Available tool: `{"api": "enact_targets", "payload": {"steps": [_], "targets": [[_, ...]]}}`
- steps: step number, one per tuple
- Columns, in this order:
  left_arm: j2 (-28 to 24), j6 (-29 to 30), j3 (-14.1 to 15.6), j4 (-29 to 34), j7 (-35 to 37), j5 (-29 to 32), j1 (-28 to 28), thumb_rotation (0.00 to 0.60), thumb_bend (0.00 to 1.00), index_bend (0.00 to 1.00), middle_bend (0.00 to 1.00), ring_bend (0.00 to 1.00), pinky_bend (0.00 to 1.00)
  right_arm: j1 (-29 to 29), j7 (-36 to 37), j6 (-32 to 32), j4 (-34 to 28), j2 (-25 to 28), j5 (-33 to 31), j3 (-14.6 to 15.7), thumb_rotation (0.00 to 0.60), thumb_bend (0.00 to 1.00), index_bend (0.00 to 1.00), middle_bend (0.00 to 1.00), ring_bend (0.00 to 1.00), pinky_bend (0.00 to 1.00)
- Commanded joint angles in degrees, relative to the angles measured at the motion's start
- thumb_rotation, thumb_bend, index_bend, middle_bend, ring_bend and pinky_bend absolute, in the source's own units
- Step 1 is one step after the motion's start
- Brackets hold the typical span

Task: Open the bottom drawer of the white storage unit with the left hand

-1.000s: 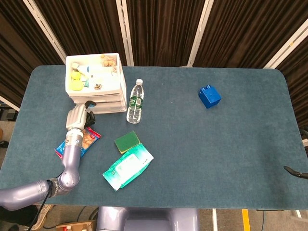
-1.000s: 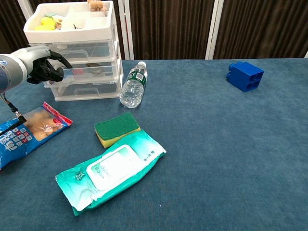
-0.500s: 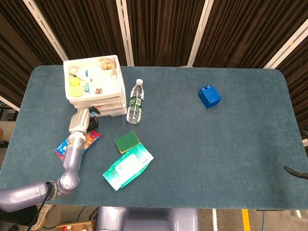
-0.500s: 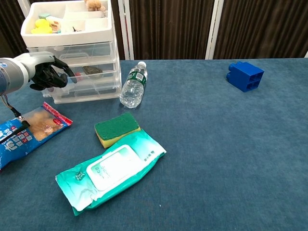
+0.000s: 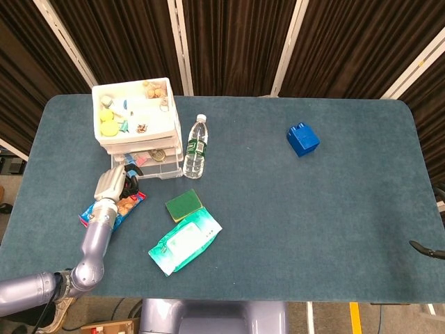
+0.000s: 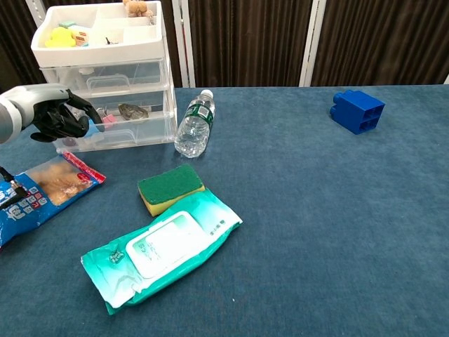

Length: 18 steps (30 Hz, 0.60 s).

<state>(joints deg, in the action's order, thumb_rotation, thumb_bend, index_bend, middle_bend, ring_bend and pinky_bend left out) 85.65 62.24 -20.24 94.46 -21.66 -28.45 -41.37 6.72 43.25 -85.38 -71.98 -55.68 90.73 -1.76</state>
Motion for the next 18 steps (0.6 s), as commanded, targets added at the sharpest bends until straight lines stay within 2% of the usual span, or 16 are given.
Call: {"api": "enact_targets", "payload": {"steps": [1, 10, 14, 16, 18], "targets": [[-0.6, -0.1, 0.7, 1.3, 1.0, -1.2, 0.7, 0.600, 0.75, 0.44, 0.97, 0.96, 0.96, 0.0, 0.0, 0.0, 0.0, 0.0, 0.0, 0.0, 0.600, 0.12, 0.00, 0.00, 0.00, 0.00], [-2.1, 0.1, 1.9, 4.6, 2.9, -4.3, 1.7, 0.600, 0.75, 0.43, 0.97, 0.97, 0.96, 0.0, 0.1, 0.2, -0.2, 0.1, 0.0, 0.1, 0.600, 0.12, 0.00, 0.00, 0.00, 0.00], [-2.5, 0.6, 2.8, 4.7, 2.9, -5.8, 1.9, 0.600, 0.73, 0.34, 0.96, 0.96, 0.96, 0.0, 0.2, 0.3, -0.2, 0.1, -0.1, 0.1, 0.600, 0.12, 0.00, 0.00, 0.00, 0.00], [-2.7, 1.1, 3.3, 4.6, 2.6, -6.6, 2.1, 0.600, 0.62, 0.25, 0.95, 0.96, 0.96, 0.0, 0.2, 0.3, -0.2, 0.1, -0.1, 0.0, 0.600, 0.12, 0.00, 0.00, 0.00, 0.00], [-2.9, 1.9, 3.8, 4.3, 2.1, -7.7, 2.2, 0.600, 0.41, 0.13, 0.92, 0.94, 0.95, 0.0, 0.1, 0.3, -0.2, 0.1, -0.1, 0.0, 0.600, 0.12, 0.00, 0.00, 0.00, 0.00]]}}
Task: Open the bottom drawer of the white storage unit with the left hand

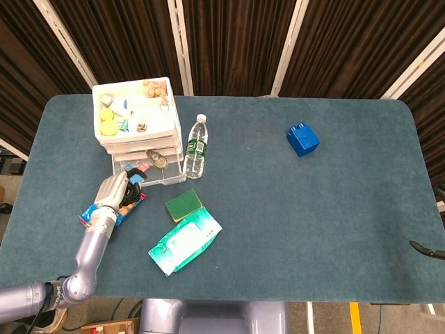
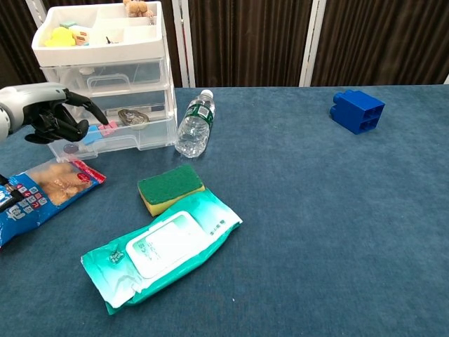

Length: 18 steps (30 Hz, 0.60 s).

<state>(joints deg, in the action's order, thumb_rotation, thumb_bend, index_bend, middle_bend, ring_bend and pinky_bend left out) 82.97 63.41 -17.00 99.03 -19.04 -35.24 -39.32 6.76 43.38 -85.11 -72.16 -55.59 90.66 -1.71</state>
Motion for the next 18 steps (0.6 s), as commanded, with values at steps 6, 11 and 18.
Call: {"api": "enact_targets", "payload": {"steps": [6, 11, 18], "targets": [[-1.6, 3.7, 2.3, 1.1, -1.0, -5.7, 1.5, 0.600, 0.08, 0.03, 0.78, 0.80, 0.88, 0.0, -0.2, -0.2, 0.1, -0.1, 0.0, -0.1, 0.600, 0.12, 0.00, 0.00, 0.00, 0.00], [-5.0, 7.8, 5.1, 5.6, -1.2, -12.3, 4.5, 0.600, 0.08, 0.03, 0.47, 0.48, 0.62, -0.1, -0.2, -0.2, 0.3, -0.1, 0.0, -0.1, 0.600, 0.12, 0.00, 0.00, 0.00, 0.00], [-13.3, 17.7, 14.6, 10.6, 1.0, -30.6, 13.9, 0.600, 0.09, 0.03, 0.13, 0.07, 0.23, 0.0, -1.0, -0.2, 0.7, -0.3, -0.1, -0.2, 0.600, 0.12, 0.00, 0.00, 0.00, 0.00]]}}
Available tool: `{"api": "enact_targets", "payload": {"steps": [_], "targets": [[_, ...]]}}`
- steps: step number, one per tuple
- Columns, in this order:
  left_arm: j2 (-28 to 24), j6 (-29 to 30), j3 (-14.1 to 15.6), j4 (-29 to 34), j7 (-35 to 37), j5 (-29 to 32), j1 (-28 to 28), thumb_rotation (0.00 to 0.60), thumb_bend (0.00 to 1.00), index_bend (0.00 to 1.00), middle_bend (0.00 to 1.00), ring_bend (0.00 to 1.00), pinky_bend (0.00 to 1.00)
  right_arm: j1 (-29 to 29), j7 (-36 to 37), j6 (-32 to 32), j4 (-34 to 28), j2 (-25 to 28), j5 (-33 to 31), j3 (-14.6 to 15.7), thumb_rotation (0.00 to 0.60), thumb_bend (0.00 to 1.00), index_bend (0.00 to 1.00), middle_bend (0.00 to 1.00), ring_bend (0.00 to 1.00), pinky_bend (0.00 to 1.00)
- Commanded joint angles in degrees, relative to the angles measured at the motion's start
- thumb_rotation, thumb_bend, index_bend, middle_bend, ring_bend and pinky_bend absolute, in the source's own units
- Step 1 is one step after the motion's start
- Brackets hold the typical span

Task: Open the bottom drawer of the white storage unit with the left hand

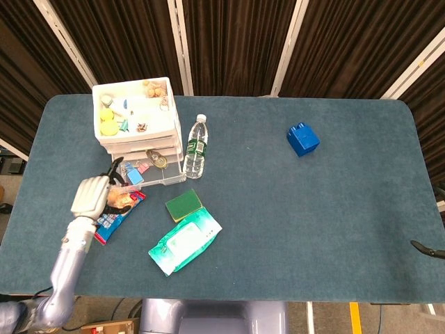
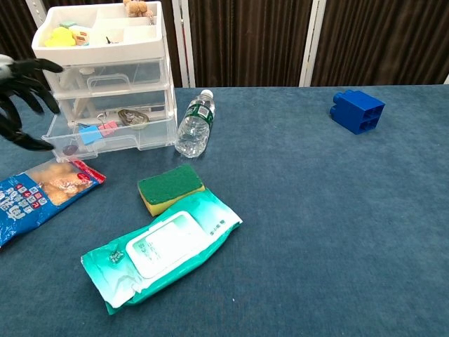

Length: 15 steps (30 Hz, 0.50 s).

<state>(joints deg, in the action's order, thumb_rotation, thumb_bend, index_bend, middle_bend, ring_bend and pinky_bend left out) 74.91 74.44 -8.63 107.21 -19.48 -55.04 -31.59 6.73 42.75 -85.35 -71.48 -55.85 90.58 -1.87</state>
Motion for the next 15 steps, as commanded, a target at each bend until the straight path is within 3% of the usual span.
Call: {"api": "enact_targets", "payload": {"steps": [1, 5, 7, 15], "targets": [[-6.1, 8.4, 7.6, 1.8, 1.6, -13.5, 7.5, 0.600, 0.09, 0.03, 0.09, 0.04, 0.18, 0.0, -0.7, 0.0, 0.0, -0.1, -0.1, -0.1, 0.600, 0.12, 0.00, 0.00, 0.00, 0.00], [-8.4, 16.9, 13.2, -4.0, 2.5, -23.6, 14.3, 0.600, 0.09, 0.03, 0.01, 0.00, 0.08, -0.1, -2.2, 0.1, -0.1, -0.3, -0.6, -0.3, 0.600, 0.12, 0.00, 0.00, 0.00, 0.00], [-8.5, 19.7, 14.5, -7.1, 3.3, -26.4, 16.8, 0.600, 0.09, 0.03, 0.00, 0.00, 0.07, -0.1, -2.5, 0.2, -0.3, -0.2, -0.9, -0.4, 0.600, 0.12, 0.00, 0.00, 0.00, 0.00], [-8.7, 24.6, 16.2, -12.7, 6.6, -31.1, 23.0, 0.600, 0.09, 0.02, 0.00, 0.00, 0.05, -0.2, -2.8, 0.0, -0.5, -0.2, -0.9, -0.5, 0.600, 0.12, 0.00, 0.00, 0.00, 0.00]]}}
